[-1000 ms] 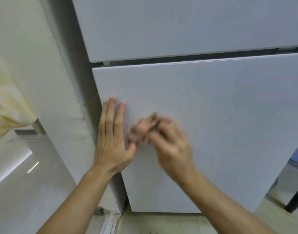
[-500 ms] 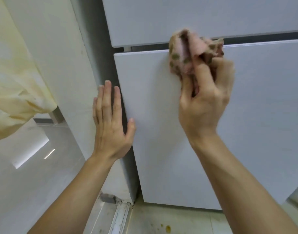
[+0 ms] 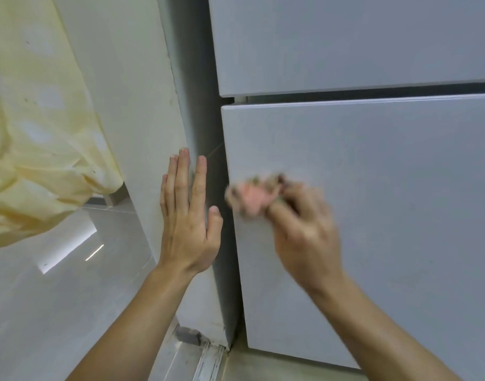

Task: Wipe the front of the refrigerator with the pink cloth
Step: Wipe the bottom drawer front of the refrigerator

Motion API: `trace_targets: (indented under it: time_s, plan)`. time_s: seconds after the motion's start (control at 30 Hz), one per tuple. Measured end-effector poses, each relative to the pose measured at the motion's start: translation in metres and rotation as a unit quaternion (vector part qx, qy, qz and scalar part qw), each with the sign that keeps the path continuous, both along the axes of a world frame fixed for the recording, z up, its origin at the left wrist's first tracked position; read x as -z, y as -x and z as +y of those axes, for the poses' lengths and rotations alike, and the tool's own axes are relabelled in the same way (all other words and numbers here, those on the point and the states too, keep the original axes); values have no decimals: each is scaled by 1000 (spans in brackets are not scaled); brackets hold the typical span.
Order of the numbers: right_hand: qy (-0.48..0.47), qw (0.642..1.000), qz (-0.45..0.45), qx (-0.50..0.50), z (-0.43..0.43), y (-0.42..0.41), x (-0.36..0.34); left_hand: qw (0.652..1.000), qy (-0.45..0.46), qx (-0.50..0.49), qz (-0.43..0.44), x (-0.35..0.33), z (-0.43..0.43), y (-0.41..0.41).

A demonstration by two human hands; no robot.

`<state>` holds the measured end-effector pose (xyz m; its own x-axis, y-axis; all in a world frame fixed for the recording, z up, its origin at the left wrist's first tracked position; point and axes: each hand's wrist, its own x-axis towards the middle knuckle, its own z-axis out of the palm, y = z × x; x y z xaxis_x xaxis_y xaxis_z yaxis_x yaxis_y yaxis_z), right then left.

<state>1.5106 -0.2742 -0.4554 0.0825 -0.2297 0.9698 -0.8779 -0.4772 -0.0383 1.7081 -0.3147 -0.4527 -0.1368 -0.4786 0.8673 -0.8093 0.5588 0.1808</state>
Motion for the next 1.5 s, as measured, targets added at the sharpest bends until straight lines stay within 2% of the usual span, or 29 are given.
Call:
trace_targets:
  time_s: [0.1,0.17,0.27,0.37,0.47,0.57,0.63,0.73,0.8,0.87,0.93,0.97,1.07,1.1,1.13,1.2,1.27,1.33,1.4,1.5]
  plan:
    - [65,985,-162,5,-13,-17,-72,999,-3,-38,-10,2,-5,-7]
    - [85,979,-183,7,-19,-29,-86,998,0,-53,-20,4,-8,-10]
    - [77,990,-113,13,-24,-37,-66,999,9,-45,-13,5,-12,-11]
    - [37,999,15,-19,-20,-37,-5,1000,12,-17,13,3,-12,-12]
    - [-61,986,150,-46,-6,-21,84,1000,8,-1,25,2,-8,-15]
    - [-160,964,199,-72,5,-4,130,999,-1,-9,32,2,1,-16]
    - [-203,965,123,-107,11,-3,119,999,7,1,35,1,11,-10]
    - [-226,958,-67,-161,30,7,61,998,36,48,15,-2,26,4]
    - [-236,936,-170,-200,46,22,17,991,-27,126,27,-11,39,20]
    - [-268,899,-255,-234,57,34,-12,953,-186,227,79,-24,53,39]
    - [-289,877,-299,-243,68,43,-25,884,-322,310,139,-37,63,55]
    - [-302,869,-304,-246,74,46,-26,860,-358,333,148,-41,65,61]
    - [-369,836,-301,-271,90,63,-30,834,-395,355,153,-51,70,74]
    - [-382,828,-304,-275,95,71,-32,814,-419,362,173,-54,70,77]
    - [-385,828,-301,-274,99,79,-33,788,-452,373,191,-55,69,80]
    - [-373,853,-265,-251,106,91,-36,738,-509,406,176,-59,76,88]
    - [-361,882,-213,-213,112,100,-39,740,-523,409,107,-58,82,98]
    - [-374,879,-212,-208,114,109,-43,757,-523,387,58,-58,84,104]
    - [-380,861,-269,-204,115,122,-47,739,-549,384,61,-56,82,107]
    - [-385,858,-300,-159,118,136,-49,708,-584,386,93,-56,83,113]
